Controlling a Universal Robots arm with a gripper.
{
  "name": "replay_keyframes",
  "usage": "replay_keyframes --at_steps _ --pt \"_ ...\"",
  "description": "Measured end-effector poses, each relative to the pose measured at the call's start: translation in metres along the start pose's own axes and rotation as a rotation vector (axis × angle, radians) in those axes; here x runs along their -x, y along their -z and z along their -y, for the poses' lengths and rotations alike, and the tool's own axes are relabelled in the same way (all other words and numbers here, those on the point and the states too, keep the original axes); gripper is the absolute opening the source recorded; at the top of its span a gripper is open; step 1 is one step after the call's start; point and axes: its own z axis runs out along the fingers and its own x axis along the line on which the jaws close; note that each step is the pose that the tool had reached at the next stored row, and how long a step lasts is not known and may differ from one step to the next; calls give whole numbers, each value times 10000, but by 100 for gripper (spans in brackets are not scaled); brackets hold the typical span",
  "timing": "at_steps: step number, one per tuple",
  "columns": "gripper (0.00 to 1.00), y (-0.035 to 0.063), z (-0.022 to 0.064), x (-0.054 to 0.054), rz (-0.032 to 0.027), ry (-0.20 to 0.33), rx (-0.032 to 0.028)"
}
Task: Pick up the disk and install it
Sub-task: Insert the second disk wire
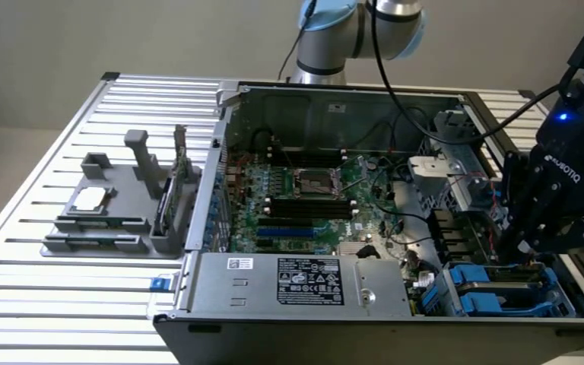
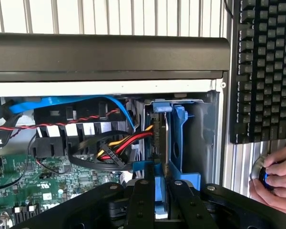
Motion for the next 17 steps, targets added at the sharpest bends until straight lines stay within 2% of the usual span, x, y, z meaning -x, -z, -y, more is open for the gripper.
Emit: replay_keyframes --at_steps 4,11,17 --pt "18 -44 -8 20 -62 56 1" --pt "18 -73 -18 52 -262 128 -3" --pt "18 -93 -20 73 -378 136 -5"
